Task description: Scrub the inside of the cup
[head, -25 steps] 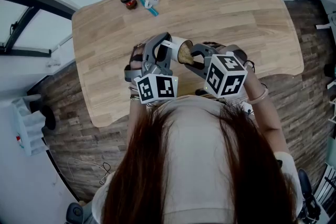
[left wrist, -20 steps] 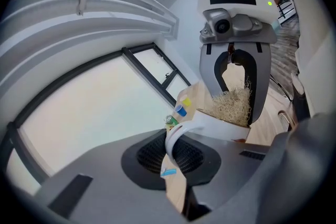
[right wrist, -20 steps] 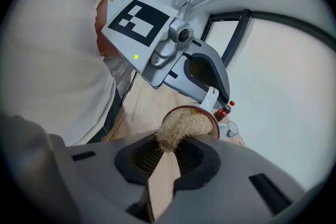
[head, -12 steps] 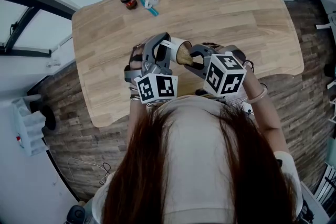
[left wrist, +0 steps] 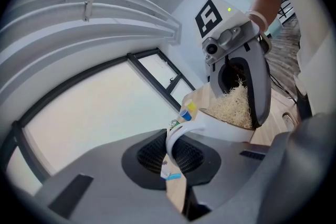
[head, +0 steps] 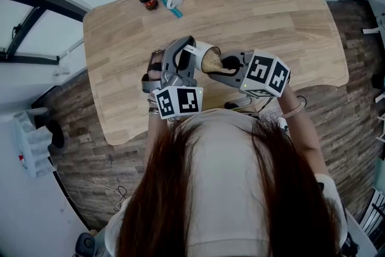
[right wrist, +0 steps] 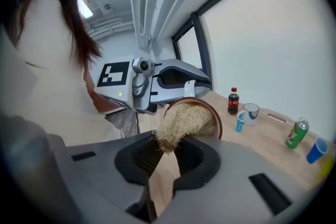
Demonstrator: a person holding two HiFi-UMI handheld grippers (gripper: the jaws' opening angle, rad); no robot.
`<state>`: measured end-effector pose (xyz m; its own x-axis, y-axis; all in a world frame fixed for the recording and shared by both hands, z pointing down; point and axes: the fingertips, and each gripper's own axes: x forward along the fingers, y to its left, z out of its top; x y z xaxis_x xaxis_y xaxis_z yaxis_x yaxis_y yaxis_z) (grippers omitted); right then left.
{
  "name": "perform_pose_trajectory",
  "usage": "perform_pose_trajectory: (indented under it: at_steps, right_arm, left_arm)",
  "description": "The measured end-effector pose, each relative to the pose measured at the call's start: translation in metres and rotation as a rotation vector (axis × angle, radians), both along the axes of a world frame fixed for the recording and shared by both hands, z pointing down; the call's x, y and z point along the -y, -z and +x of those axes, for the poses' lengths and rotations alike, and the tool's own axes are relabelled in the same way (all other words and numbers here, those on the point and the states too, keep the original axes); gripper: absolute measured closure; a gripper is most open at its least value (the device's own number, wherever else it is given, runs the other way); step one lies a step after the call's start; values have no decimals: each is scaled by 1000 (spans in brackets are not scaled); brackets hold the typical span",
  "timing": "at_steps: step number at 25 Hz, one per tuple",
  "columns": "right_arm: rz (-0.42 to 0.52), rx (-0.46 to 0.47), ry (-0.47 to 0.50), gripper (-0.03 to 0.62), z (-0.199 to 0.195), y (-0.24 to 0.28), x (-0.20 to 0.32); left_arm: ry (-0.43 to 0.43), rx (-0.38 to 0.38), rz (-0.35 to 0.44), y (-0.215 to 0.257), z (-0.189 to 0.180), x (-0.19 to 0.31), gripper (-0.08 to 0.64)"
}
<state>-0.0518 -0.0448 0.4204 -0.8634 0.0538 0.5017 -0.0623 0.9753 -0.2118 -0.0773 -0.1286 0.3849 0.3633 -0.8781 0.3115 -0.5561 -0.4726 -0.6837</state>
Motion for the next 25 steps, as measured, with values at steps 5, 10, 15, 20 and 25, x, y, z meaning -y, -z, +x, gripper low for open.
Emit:
perform_pose_trajectory:
  at_steps: [5, 10, 15, 20, 25]
  right_arm:
    - [-166, 140, -52, 520, 0, 14, 3]
    - [-264, 225, -85, 520, 0, 24, 6]
    - [-351, 298, -119, 520, 1, 29, 9]
    - [-456, 388, -156, 520, 0, 37, 14]
    - [-549, 467, -186, 520, -1, 44, 17]
  left_arm:
    - [5, -50, 37, 11, -1, 0, 535]
    - [5, -77, 62, 18, -1, 0, 535]
    - [15, -88, 88, 22, -1, 0, 535]
    - [27, -100, 119, 29, -3, 1, 535]
    - [42, -106, 142, 32, -6, 2, 535]
